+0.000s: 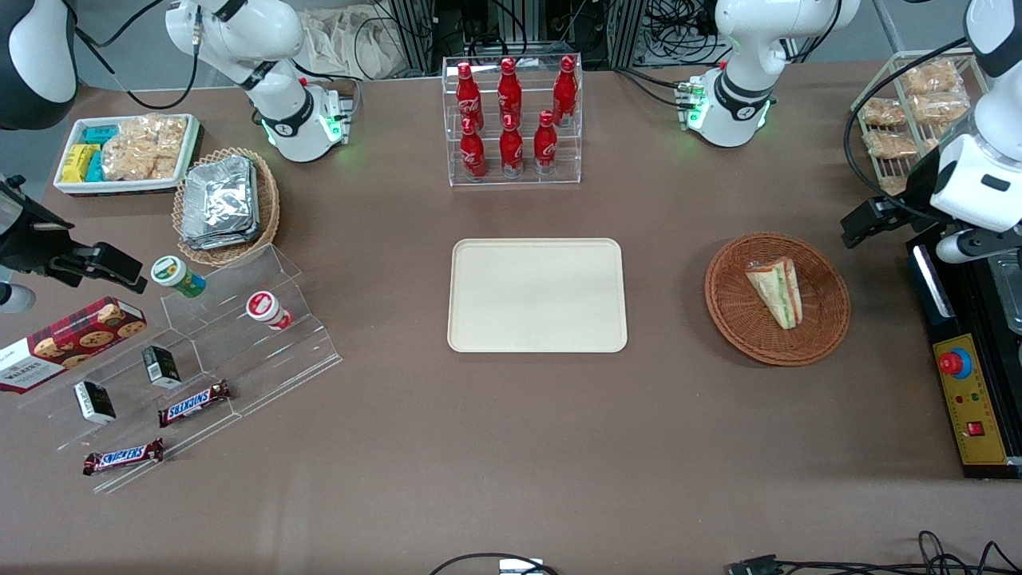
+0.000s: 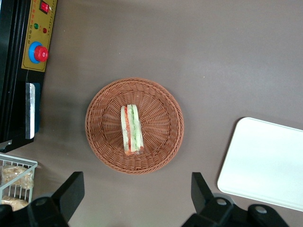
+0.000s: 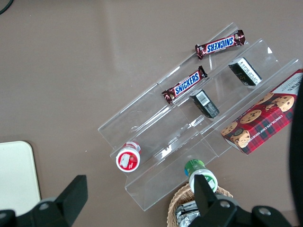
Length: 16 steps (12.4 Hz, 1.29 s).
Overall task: Place sandwich from basket to tray
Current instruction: 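Lower the open left gripper over the wrapped sandwich in the basket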
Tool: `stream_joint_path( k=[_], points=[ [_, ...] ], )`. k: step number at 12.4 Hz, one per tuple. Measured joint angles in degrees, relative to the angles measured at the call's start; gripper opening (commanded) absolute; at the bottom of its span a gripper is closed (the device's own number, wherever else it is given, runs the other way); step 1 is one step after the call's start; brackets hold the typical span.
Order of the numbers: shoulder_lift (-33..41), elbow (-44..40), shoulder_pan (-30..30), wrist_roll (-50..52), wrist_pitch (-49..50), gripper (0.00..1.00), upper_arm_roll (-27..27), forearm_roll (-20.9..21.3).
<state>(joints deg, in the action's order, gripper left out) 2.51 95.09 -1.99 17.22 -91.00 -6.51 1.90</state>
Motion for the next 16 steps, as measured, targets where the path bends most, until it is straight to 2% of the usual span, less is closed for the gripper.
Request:
stream_joint_path(
  k=[7, 9, 11, 16],
  points=[
    [-0.2, -0.2, 0.0, 1.2, 3.1, 1.0, 0.4, -0.1],
    [-0.5, 1.7, 0.0, 1.2, 2.5, 1.0, 2.6, -0.1],
    [-0.1, 8.7, 0.0, 1.5, -3.4, 1.0, 4.5, -0.1],
    [3.2, 29.7, 0.1, 11.9, -19.0, 1.0, 4.7, -0.1]
  ],
)
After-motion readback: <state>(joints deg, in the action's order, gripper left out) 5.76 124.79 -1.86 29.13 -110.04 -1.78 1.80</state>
